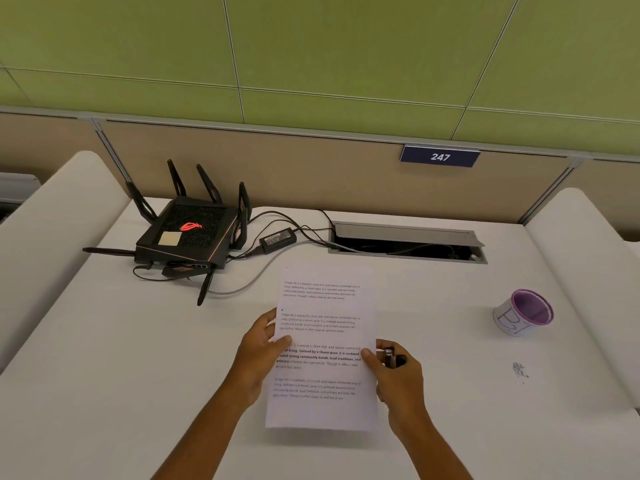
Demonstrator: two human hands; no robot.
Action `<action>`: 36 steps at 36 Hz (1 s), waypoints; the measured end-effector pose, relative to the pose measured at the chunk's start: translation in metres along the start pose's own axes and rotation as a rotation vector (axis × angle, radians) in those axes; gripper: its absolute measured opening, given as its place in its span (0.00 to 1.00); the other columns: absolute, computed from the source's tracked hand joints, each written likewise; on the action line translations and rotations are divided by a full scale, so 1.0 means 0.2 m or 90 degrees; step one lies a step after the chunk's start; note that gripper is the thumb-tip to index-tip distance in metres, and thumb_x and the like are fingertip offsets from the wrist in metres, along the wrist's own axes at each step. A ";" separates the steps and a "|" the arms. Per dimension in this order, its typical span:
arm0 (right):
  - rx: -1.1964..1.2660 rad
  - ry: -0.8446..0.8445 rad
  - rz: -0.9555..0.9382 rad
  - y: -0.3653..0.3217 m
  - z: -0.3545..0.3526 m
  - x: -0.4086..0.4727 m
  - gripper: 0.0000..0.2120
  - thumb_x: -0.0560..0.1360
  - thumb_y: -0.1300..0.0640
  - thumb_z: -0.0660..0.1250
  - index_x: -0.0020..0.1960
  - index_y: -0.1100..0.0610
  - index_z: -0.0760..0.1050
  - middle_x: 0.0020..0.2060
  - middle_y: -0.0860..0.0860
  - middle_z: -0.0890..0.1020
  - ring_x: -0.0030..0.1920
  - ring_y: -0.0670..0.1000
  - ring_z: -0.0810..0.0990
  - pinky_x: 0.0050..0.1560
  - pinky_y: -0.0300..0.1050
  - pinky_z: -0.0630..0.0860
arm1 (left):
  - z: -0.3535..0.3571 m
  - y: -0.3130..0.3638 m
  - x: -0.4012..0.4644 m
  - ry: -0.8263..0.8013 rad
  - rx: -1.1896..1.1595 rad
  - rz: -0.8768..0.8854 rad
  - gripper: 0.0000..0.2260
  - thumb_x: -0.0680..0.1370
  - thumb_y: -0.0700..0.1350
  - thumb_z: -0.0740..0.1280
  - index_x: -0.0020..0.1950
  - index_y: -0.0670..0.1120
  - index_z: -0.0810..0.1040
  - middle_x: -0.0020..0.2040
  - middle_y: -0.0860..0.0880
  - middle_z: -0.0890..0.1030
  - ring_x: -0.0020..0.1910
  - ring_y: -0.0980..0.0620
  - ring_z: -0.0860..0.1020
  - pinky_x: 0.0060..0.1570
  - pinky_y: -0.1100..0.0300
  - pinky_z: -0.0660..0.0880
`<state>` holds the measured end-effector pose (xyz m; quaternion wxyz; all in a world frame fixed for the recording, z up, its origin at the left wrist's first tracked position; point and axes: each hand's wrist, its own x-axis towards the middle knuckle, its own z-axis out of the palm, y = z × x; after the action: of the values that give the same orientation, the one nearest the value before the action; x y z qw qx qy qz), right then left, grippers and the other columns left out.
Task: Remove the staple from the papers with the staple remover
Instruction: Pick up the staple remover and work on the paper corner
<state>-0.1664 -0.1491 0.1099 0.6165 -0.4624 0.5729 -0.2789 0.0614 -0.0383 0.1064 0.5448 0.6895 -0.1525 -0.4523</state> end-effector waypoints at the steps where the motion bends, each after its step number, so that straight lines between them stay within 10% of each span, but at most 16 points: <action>1: -0.003 0.004 0.006 0.01 0.01 0.03 0.08 0.75 0.55 0.79 0.52 0.46 0.84 0.43 0.49 0.90 0.43 0.53 0.89 0.31 0.37 0.78 | -0.01 -0.01 0.02 0.008 0.008 -0.003 0.23 0.82 0.40 0.73 0.70 0.63 0.74 0.60 0.58 0.87 0.53 0.52 0.89 0.43 0.57 0.87; 9: -0.039 0.022 0.025 0.04 0.13 0.29 0.09 0.77 0.53 0.78 0.54 0.46 0.81 0.46 0.50 0.88 0.45 0.54 0.88 0.33 0.39 0.79 | -0.03 -0.07 0.23 0.056 0.073 -0.016 0.26 0.82 0.37 0.72 0.75 0.58 0.72 0.62 0.54 0.84 0.54 0.49 0.86 0.36 0.63 0.85; 19: -0.120 0.032 0.017 0.06 0.29 0.63 0.09 0.76 0.56 0.78 0.50 0.47 0.79 0.48 0.51 0.87 0.47 0.54 0.86 0.51 0.56 0.87 | 0.01 -0.07 0.56 0.096 0.145 -0.004 0.25 0.82 0.35 0.71 0.78 0.49 0.73 0.70 0.44 0.81 0.59 0.42 0.84 0.57 0.44 0.85; 36: -0.395 -0.016 -0.037 0.07 0.45 0.87 0.12 0.76 0.48 0.76 0.54 0.48 0.75 0.46 0.44 0.82 0.45 0.49 0.82 0.47 0.47 0.82 | 0.01 -0.13 0.79 0.119 0.425 0.076 0.28 0.80 0.44 0.76 0.79 0.46 0.72 0.75 0.43 0.73 0.72 0.42 0.76 0.66 0.48 0.80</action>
<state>-0.0502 -0.2734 0.0108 0.4449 -0.6477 0.6099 -0.1027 0.1382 -0.1417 0.0100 0.3264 0.8577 -0.2820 -0.2798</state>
